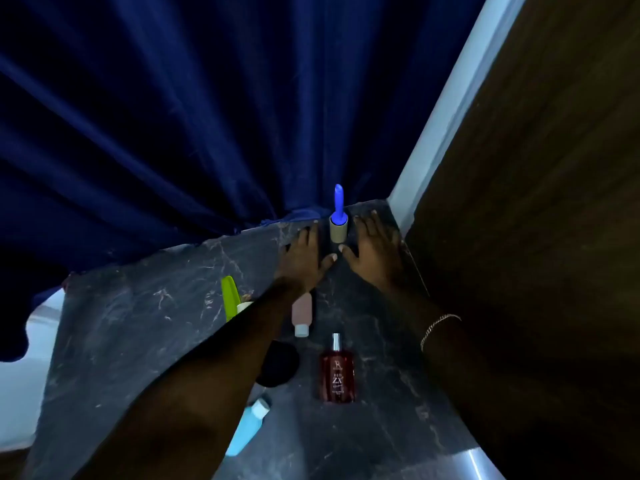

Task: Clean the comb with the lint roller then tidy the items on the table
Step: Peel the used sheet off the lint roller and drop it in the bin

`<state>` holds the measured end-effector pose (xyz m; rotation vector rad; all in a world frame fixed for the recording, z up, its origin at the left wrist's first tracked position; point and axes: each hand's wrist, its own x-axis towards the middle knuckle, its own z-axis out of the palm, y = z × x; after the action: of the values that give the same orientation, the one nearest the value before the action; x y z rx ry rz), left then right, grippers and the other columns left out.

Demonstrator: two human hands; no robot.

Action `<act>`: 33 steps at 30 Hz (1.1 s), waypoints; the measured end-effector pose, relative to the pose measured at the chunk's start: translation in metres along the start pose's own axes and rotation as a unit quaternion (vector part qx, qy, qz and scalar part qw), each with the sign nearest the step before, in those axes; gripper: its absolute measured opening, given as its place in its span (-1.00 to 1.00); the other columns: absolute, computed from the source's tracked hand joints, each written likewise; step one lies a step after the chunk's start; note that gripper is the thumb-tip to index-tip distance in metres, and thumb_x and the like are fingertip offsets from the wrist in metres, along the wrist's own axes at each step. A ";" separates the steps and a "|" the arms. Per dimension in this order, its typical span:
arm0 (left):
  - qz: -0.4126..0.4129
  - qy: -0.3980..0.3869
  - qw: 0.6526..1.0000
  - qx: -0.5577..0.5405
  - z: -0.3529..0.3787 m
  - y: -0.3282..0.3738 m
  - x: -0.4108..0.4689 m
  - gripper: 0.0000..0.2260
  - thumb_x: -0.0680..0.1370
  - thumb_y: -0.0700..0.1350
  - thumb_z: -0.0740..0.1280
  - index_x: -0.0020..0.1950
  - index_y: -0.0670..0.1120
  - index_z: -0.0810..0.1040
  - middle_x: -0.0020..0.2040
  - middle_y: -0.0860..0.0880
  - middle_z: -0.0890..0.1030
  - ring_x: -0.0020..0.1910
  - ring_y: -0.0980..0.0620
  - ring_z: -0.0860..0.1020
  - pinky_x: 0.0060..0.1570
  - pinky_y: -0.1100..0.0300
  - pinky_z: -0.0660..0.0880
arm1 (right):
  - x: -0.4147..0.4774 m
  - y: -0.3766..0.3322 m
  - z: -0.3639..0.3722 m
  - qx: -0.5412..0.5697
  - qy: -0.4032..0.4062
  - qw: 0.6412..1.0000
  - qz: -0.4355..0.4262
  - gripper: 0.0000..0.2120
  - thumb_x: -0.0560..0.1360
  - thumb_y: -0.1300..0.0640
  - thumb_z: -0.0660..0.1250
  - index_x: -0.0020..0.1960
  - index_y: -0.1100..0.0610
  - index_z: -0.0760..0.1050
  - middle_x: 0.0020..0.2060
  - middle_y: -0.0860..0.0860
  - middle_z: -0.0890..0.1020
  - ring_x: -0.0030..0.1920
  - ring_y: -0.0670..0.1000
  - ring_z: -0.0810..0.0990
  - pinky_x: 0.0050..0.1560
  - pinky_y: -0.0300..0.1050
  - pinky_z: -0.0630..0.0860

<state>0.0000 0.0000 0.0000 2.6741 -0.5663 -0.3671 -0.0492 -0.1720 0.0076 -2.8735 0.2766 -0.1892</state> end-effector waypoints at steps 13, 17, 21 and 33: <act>-0.036 0.014 0.966 -0.256 0.053 0.002 0.070 -0.47 0.52 0.05 0.37 0.45 -0.05 0.38 0.32 -0.06 0.56 0.27 -0.02 0.55 0.33 -0.01 0.46 | 0.052 -0.002 0.024 0.162 -0.038 0.986 0.024 -0.64 0.51 -0.15 0.29 0.23 0.01 0.49 0.08 0.03 0.65 0.07 0.08 0.61 0.08 -0.04 0.52; -0.055 0.018 0.955 -0.292 0.050 0.005 0.073 -0.56 0.57 0.01 0.34 0.43 -0.06 0.40 0.29 -0.11 0.58 0.24 -0.08 0.57 0.34 0.00 0.46 | 0.057 -0.004 0.018 0.199 -0.099 0.974 0.038 -0.73 0.54 0.06 0.30 0.22 0.09 0.50 0.07 0.05 0.64 0.06 0.05 0.61 0.08 -0.07 0.49; -0.032 0.000 0.959 -0.281 0.041 0.006 0.055 -0.56 0.55 0.09 0.33 0.39 0.02 0.38 0.24 -0.05 0.59 0.18 -0.05 0.58 0.24 -0.12 0.51 | 0.043 -0.001 0.013 0.229 -0.085 0.968 0.055 -0.75 0.48 0.02 0.33 0.15 -0.02 0.53 0.01 0.04 0.68 0.01 0.07 0.64 0.09 0.01 0.57; 0.097 0.112 0.958 -0.245 -0.026 0.027 -0.073 -0.70 0.60 -0.10 0.35 0.32 -0.02 0.44 0.18 0.01 0.54 0.12 0.08 0.52 0.07 0.17 0.43 | -0.046 -0.034 -0.065 0.413 -0.077 0.905 0.061 -0.72 0.44 0.02 0.38 0.12 0.06 0.58 -0.04 -0.01 0.71 -0.09 -0.05 0.70 0.06 0.11 0.61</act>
<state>-0.0652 0.0172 0.0470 2.1266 -0.5726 -0.1228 -0.0976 -0.1455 0.0737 -2.0060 0.2611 -0.0349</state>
